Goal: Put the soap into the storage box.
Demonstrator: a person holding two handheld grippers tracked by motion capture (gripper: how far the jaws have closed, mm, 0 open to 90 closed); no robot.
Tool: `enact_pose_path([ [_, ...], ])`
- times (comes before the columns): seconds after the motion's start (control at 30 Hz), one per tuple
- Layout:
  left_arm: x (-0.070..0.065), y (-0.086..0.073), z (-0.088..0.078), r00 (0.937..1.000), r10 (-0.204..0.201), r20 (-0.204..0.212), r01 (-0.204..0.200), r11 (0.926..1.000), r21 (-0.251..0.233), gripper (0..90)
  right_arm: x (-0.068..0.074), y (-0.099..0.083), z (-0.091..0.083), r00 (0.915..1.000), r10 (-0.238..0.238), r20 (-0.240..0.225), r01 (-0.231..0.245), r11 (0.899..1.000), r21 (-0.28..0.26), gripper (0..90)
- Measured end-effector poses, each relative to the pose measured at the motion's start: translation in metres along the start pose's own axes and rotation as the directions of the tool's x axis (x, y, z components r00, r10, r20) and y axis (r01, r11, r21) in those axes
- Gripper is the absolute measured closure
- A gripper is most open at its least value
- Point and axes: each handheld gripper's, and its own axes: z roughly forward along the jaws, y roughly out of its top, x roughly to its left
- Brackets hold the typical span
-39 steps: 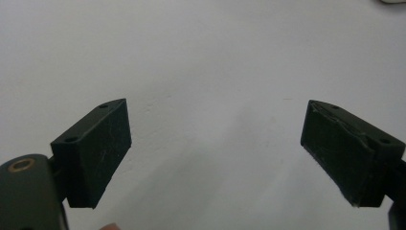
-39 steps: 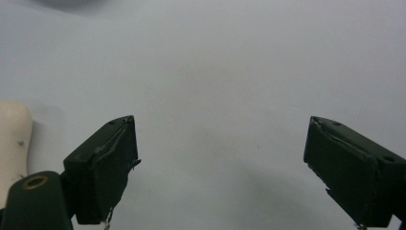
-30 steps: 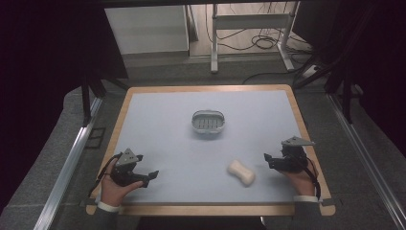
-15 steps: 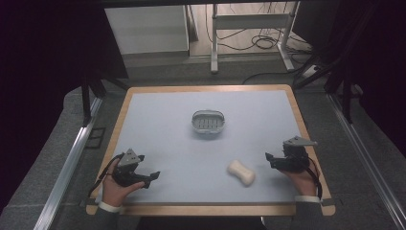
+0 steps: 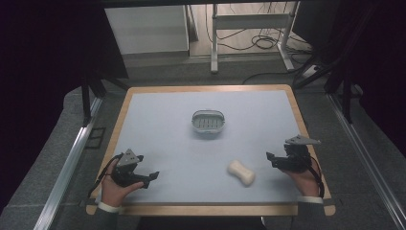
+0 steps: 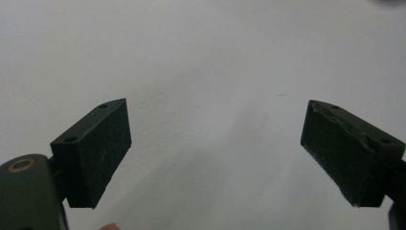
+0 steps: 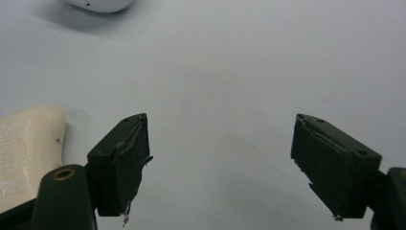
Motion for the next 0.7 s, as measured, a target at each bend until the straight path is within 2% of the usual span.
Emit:
enact_pose_path([
  [0.2, -0.001, 0.0, 0.0, 1.0, 0.001, 0.004, -0.001, 1.0, 0.006, 10.6, 0.004, 0.003, -0.003, 0.9999, -0.006, -0.013, 0.006, 1.0, -0.009, 20.6],
  [0.3, -0.001, 0.0, -0.002, 1.0, -0.003, 0.008, 0.003, 1.0, -0.002, 10.5, 0.005, 0.006, -0.006, 0.9997, -0.024, 0.0, 0.024, 1.0, -0.007, 20.6],
  [0.4, -0.001, 0.001, -0.002, 1.0, -0.002, 0.009, 0.002, 1.0, -0.002, 10.5, 0.006, 0.008, -0.007, 0.9996, -0.025, -0.015, 0.025, 1.0, 0.002, 20.6],
  [0.47, -0.003, 0.002, -0.002, 1.0, 0.002, 0.008, -0.002, 1.0, -0.004, 10.5, 0.008, 0.012, -0.009, 0.9984, -0.054, -0.016, 0.055, 0.998, 0.022, 20.6],
  [0.6, -0.003, 0.002, -0.004, 0.9999, 0.002, 0.011, -0.002, 1.0, -0.007, 10.5, 0.012, 0.015, -0.013, 0.9973, -0.065, -0.033, 0.066, 0.998, 0.021, 20.6],
  [0.7, -0.003, 0.002, -0.005, 0.9999, -0.005, 0.013, 0.005, 0.9999, -0.014, 10.5, 0.018, 0.018, -0.014, 0.9949, -0.091, -0.045, 0.093, 0.995, 0.043, 20.6],
])
